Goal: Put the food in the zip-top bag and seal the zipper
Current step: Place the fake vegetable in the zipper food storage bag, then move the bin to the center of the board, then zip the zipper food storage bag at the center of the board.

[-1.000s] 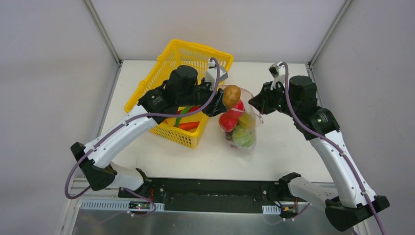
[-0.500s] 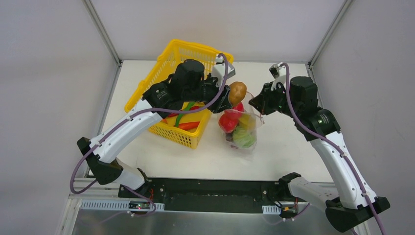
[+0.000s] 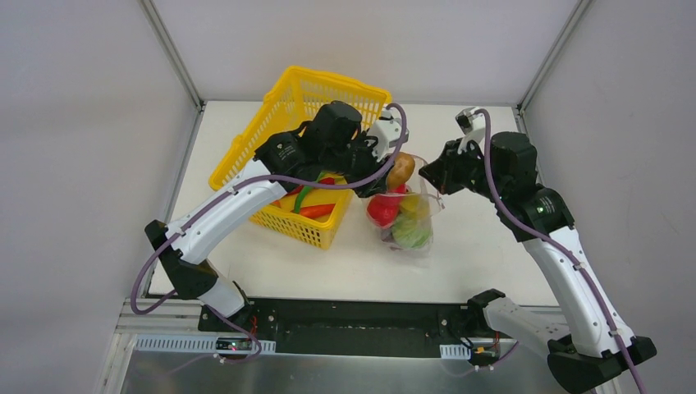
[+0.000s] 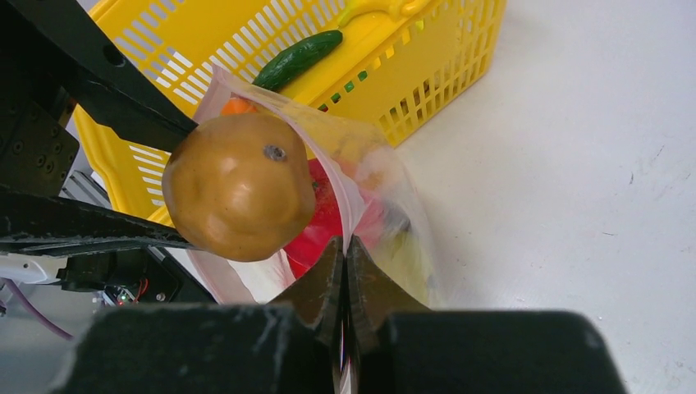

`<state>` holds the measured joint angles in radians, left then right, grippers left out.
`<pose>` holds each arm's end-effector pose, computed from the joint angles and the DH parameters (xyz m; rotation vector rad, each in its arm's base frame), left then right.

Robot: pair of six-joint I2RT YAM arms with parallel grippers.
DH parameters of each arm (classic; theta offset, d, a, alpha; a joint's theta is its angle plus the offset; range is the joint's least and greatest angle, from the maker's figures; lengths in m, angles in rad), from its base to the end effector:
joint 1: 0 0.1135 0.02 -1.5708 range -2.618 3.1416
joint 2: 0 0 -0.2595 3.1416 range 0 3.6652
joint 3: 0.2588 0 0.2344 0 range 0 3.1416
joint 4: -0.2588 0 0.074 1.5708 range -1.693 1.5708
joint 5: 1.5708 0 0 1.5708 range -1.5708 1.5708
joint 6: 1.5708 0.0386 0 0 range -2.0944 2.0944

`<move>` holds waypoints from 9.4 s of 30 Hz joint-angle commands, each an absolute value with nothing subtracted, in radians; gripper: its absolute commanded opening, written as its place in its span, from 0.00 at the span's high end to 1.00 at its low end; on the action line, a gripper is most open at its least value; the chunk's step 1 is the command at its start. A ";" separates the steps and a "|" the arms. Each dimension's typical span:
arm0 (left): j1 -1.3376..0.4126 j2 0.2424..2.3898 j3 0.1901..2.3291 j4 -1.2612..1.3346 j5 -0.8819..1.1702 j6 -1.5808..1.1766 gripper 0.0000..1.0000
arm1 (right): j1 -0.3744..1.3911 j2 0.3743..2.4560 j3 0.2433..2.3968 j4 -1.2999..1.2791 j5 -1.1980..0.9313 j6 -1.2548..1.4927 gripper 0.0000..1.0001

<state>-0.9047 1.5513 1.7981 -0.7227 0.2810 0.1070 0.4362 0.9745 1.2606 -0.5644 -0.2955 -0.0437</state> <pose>0.1885 -0.2572 0.4356 1.1820 1.7583 -0.7749 0.1596 0.0868 0.4192 -0.6449 1.7573 0.5452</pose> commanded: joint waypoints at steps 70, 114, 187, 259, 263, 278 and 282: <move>-0.838 1.254 1.103 -0.476 -0.282 -0.266 0.13 | 0.435 0.896 1.234 -0.387 -0.167 0.032 0.98; -0.890 1.358 1.469 -0.457 0.509 0.130 0.17 | 0.435 0.881 1.245 -0.486 -0.554 -0.213 1.00; -0.769 1.213 1.490 -0.685 0.194 -0.331 1.00 | 0.447 0.444 0.577 0.177 -0.891 -0.053 0.30; -0.732 1.182 1.413 -0.629 0.197 -0.373 1.00 | 1.164 0.588 0.539 0.428 -0.042 -0.325 1.00; -0.732 1.156 1.424 -0.678 0.173 -0.347 1.00 | 1.164 0.561 0.549 0.391 0.080 -0.311 1.00; -0.724 1.097 1.449 -0.901 0.200 -0.211 1.00 | 1.158 0.560 0.727 0.096 0.283 -0.251 1.00; -0.721 1.112 1.477 -0.973 0.215 -0.158 1.00 | 1.148 0.586 0.765 0.029 0.288 -0.243 1.00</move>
